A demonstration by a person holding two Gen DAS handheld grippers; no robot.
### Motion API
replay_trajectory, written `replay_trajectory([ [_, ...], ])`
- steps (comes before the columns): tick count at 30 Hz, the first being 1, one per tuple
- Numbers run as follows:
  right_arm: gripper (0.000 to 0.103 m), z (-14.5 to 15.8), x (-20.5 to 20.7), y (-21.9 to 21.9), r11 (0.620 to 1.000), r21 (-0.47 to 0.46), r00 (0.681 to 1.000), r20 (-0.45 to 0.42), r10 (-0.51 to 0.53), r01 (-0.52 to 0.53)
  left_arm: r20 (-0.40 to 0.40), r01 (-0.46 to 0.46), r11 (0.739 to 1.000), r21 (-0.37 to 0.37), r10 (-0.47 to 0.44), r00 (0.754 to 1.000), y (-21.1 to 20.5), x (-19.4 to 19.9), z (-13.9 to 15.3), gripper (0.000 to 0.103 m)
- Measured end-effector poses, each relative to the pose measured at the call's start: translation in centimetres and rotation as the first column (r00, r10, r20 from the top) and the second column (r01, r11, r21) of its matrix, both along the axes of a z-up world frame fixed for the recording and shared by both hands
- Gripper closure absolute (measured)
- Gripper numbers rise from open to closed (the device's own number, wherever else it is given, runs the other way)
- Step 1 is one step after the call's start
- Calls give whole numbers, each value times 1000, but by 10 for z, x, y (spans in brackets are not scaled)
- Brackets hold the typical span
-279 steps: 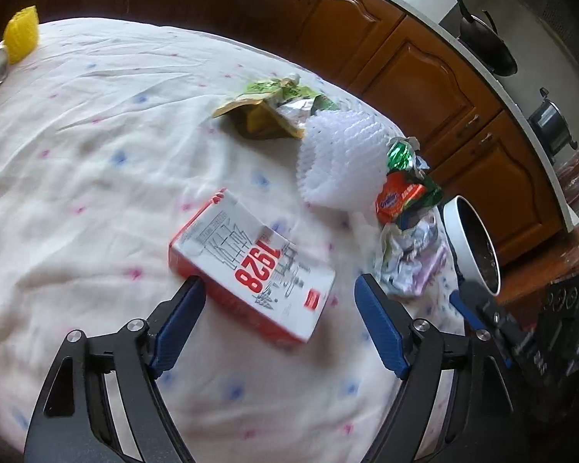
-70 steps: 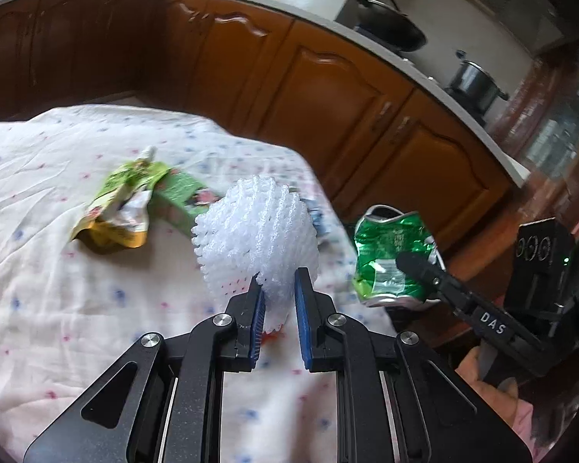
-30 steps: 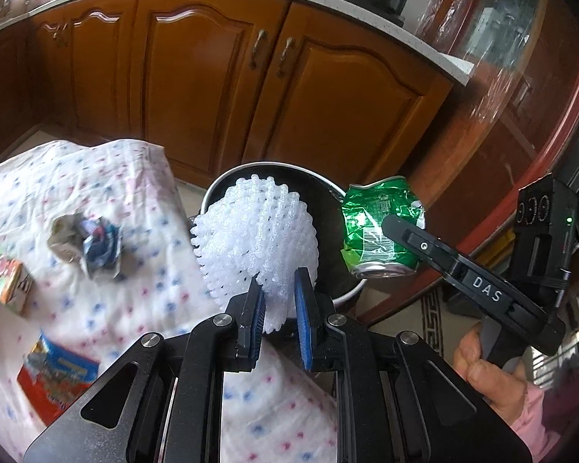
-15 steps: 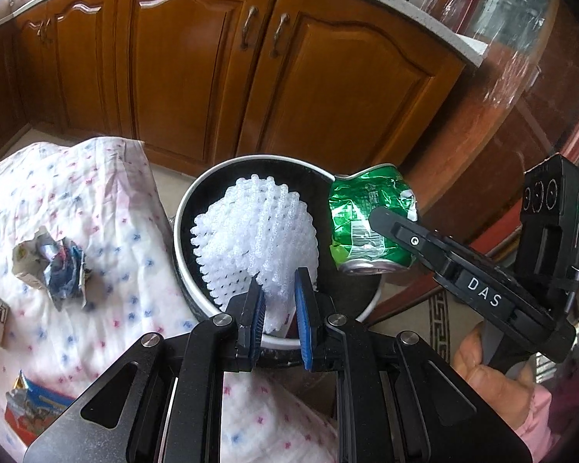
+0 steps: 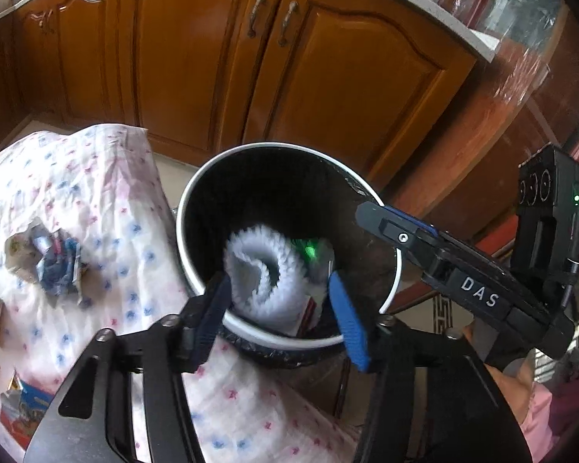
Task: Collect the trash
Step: 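Carry the can and foam net over the bin and open both tools, then move both tools back over the remaining trash on the table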
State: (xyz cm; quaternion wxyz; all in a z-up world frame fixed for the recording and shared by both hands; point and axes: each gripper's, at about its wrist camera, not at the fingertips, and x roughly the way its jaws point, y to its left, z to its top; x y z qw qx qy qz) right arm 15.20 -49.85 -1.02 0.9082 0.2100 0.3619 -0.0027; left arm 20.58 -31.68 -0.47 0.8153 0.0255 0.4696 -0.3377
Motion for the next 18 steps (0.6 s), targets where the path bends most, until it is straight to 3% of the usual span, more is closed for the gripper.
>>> replay_trajectory([
  [6,23,8,-17,11,999,31,999,50,7,-8,-11,-79,995,-54,79,997,40,-10,2,44],
  [18,17,18,-44,53,997,56,995,94,42,-48,6,-195,976,-100,197,980,118,-43,0,44],
])
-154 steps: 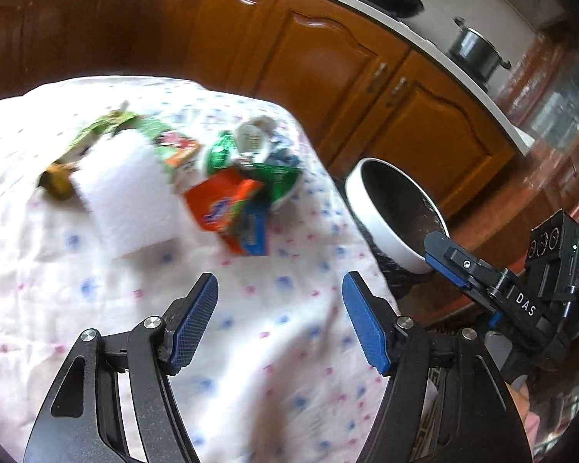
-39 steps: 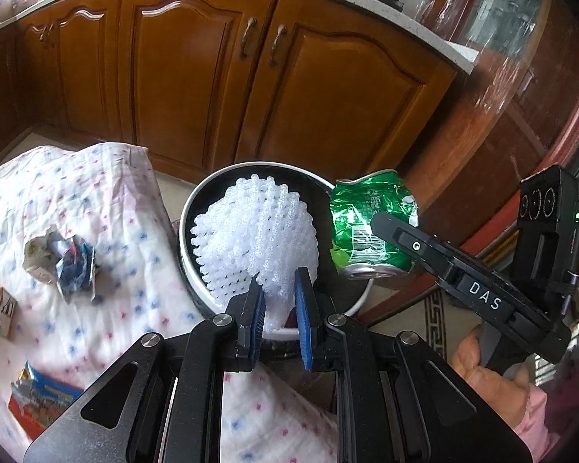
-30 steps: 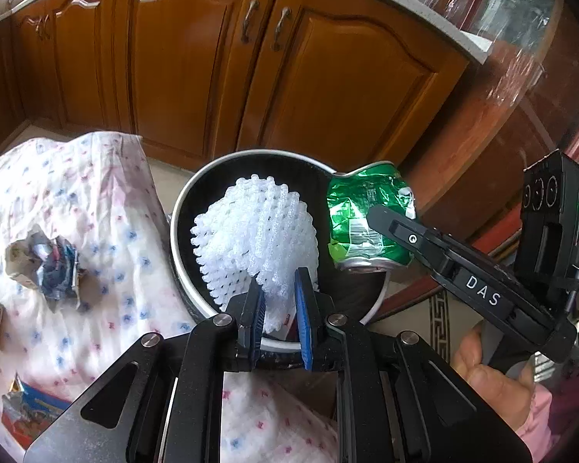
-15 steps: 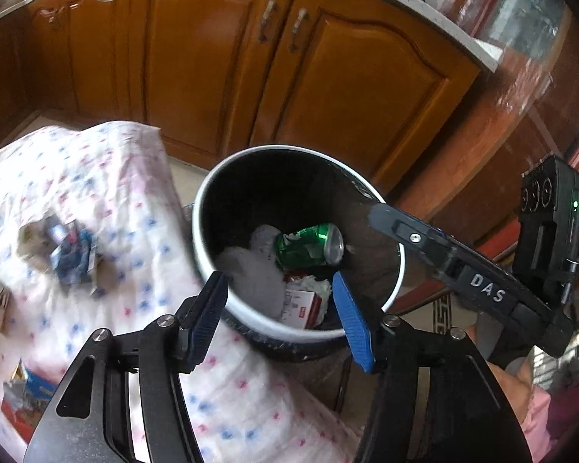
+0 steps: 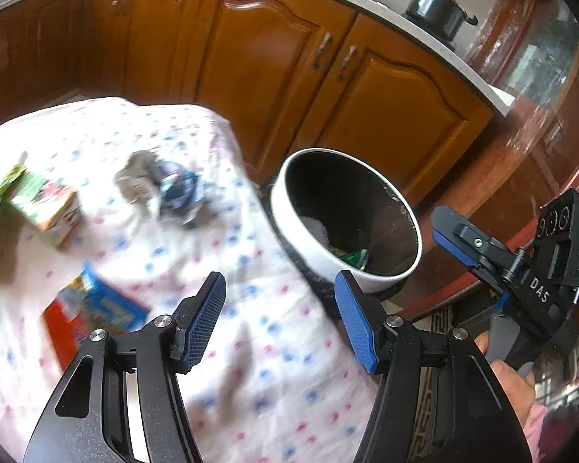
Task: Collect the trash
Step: 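Move both tools back over the remaining trash on the table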
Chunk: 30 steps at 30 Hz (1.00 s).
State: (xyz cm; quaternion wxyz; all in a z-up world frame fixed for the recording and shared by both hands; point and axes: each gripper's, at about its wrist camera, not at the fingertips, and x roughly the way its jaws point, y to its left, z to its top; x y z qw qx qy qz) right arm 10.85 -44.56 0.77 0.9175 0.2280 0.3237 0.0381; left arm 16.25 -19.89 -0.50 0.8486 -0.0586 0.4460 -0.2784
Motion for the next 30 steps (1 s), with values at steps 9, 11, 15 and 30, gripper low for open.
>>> replay_trajectory([
  [9,16,-5,-8,50,996,12,996,-17,88,-88,-8,-83,996,-22,83,997,50,-19,-4,44],
  [11,16,-7,-9,63,994,13,993,-23,112,-112,-13,-104,994,-25,104,995,63,-22,-5,44],
  [15,16,-12,-9,85,988,11,987,-39,155,-155,-13,-138,990,-24,138,990,83,-29,-7,44],
  [30,16,-28,9,131,972,-2,969,-83,233,-234,9,-277,961,-15,277,961,153,-31,-9,44],
])
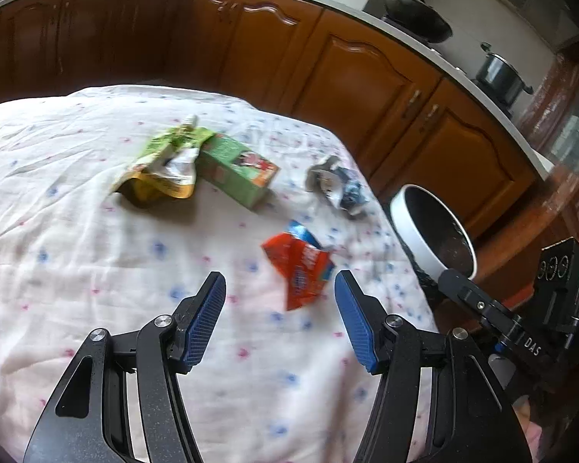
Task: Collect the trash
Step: 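Move both tools back over the remaining trash on the table, then grasp the red chip bag with the right tool while the left grasps the green juice pouch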
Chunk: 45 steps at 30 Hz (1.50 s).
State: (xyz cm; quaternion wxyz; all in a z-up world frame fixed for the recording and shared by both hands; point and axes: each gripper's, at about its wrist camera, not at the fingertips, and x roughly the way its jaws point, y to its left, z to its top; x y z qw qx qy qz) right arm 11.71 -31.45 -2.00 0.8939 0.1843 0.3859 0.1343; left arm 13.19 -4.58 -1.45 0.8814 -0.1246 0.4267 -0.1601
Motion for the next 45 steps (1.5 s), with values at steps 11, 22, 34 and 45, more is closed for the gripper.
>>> replay_trajectory([
  [11,16,-8,12,27,998,15,998,-27,59,-59,-3,-57,996,63,57,998,22,16,-10,44],
  [22,30,-16,29,70,989,8,988,-44,146,-146,54,-50,980,194,40,998,28,55,-4,43],
  [34,87,-44,60,86,985,2,977,-127,174,-175,46,-7,906,422,-14,999,7,120,-29,30],
  [45,99,-32,46,72,988,23,983,-95,155,-154,47,13,930,369,-32,998,16,111,-31,59],
])
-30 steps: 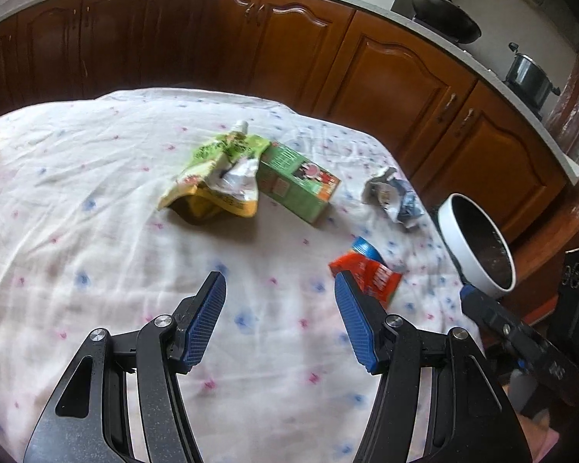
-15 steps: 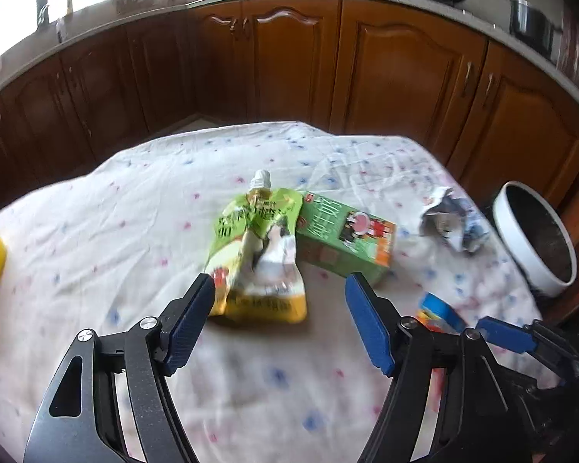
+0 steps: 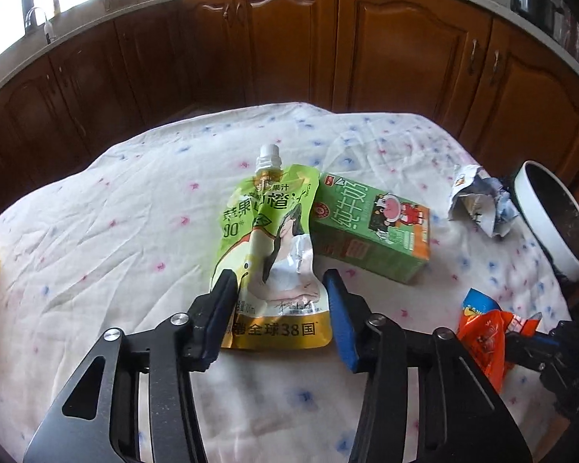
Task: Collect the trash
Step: 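Grasp the red chip bag with the right tool while the left grasps the green juice pouch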
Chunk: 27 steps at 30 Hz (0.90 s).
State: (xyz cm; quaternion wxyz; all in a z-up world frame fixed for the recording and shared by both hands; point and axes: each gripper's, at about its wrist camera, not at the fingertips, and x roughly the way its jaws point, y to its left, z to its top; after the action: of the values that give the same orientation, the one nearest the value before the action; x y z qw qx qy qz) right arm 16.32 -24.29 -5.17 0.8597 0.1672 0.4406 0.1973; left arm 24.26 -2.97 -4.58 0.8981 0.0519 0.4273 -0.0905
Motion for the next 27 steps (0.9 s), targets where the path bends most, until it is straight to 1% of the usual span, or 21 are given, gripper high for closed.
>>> replay_trajectory([
  [3,99,7,-7,-6,1000,14,1000,15,-9,9,-6,-20,998,-66,19,1000,8,-11,6,61],
  [5,99,13,-13,-10,1000,23,1000,25,-13,13,-12,-36,990,-139,34,999,17,-24,12,62],
  [7,99,18,-18,-16,999,28,999,37,-20,19,-16,-45,981,-187,43,999,21,-36,17,62],
  [11,99,26,-26,-27,999,37,998,55,-40,38,-2,-46,967,-252,46,999,24,-65,31,63],
  [13,99,28,-30,-36,998,39,996,61,-58,56,2,-29,957,-288,31,1000,21,-77,38,63],
  [17,99,33,-38,-55,994,40,993,70,-100,97,16,29,949,-315,-26,1000,-1,-94,50,63],
  [21,99,40,-49,-77,989,37,985,83,-149,146,29,94,943,-318,-89,996,-27,-103,57,63],
  [27,99,48,-58,-113,974,36,970,97,-225,222,36,162,931,-327,-159,987,-63,-105,61,64],
])
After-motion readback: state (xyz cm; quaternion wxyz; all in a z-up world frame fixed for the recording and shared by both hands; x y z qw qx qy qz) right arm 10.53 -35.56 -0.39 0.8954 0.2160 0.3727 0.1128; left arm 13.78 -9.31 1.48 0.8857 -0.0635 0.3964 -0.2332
